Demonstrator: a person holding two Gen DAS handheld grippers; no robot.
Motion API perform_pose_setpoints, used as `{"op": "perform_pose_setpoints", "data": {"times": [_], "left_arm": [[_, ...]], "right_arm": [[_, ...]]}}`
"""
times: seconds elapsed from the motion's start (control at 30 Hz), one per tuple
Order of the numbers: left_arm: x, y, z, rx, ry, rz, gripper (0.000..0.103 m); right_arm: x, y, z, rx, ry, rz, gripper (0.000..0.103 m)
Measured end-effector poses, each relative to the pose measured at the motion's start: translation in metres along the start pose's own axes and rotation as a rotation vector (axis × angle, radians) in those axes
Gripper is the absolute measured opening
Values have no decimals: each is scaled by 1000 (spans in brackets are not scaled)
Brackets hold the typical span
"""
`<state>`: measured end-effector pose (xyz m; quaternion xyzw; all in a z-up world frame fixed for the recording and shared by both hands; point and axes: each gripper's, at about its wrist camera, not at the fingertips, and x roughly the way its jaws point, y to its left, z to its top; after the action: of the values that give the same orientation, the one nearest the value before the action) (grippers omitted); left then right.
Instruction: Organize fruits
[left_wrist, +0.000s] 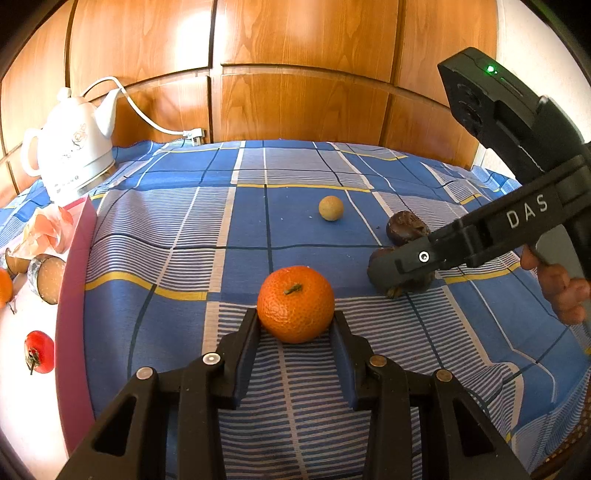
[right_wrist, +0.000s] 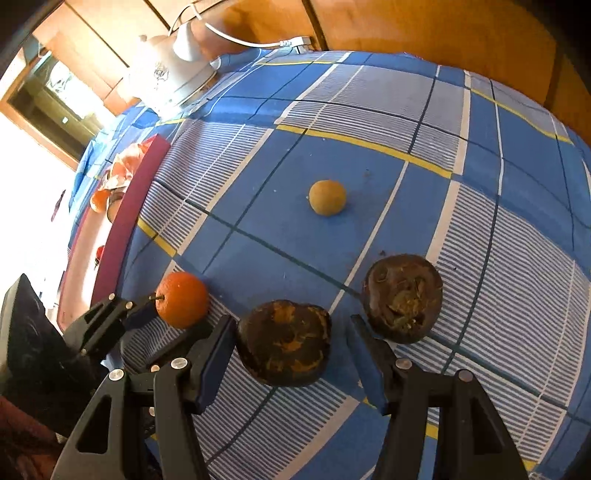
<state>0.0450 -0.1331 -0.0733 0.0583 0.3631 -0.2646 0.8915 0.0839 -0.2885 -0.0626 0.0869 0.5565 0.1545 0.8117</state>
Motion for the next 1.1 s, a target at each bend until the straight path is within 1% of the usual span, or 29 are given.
{"op": "perform_pose_setpoints", "data": {"times": [0.03,0.07,0.1,0.2,0.3,0.4,0.43,0.5,0.53,0.6,0.63,0.67,0.7,0.73,0.77,0.83,0.9,0.97,1.03,1.1], "left_arm": [[0,0,0,-2,2,-2,39],[0,1,1,-5,6,-4,39],[0,2,2,-10,11,-7,39],[0,7,6,-48,29,-30,38],[-2,14,10,-105,52,-72,37],[-8,18,11,-145,65,-102,36],[-11,18,11,-146,62,-106,35],[-20,17,14,-138,51,-107,20],[-24,16,16,-133,48,-110,17],[-35,14,20,-116,24,-105,17],[-37,13,22,-97,23,-89,17],[-36,14,23,-91,33,-77,17],[-35,17,23,-109,46,-87,17],[-33,20,23,-136,61,-109,21],[-31,23,23,-156,73,-126,31],[-31,27,27,-160,75,-110,41],[-31,30,31,-167,77,-110,41],[-28,35,38,-191,82,-109,48],[-24,37,47,-190,83,-105,50],[-17,39,56,-179,89,-83,50]], "right_arm": [[0,1,0,-8,0,-6,61],[1,3,-1,-18,-2,-23,58],[1,6,-2,-34,-4,-31,52],[1,13,-4,-71,-7,-68,52],[5,15,-6,-116,8,-101,50],[5,16,-8,-129,0,-115,50],[5,17,-9,-143,-2,-121,50],[5,18,-9,-143,-2,-122,49],[5,18,-9,-141,-3,-124,49],[6,22,-9,-150,-6,-140,49],[7,24,-10,-161,-7,-151,49],[7,25,-10,-168,-8,-158,49],[8,25,-10,-168,-8,-159,49],[7,24,-10,-162,-9,-156,49],[7,23,-10,-156,-9,-153,49],[6,21,-10,-146,-8,-153,49],[7,23,-10,-155,-6,-167,49],[7,25,-9,-162,-4,-172,49],[7,26,-9,-161,-2,-170,49],[8,28,-8,-164,1,-172,49]]}}
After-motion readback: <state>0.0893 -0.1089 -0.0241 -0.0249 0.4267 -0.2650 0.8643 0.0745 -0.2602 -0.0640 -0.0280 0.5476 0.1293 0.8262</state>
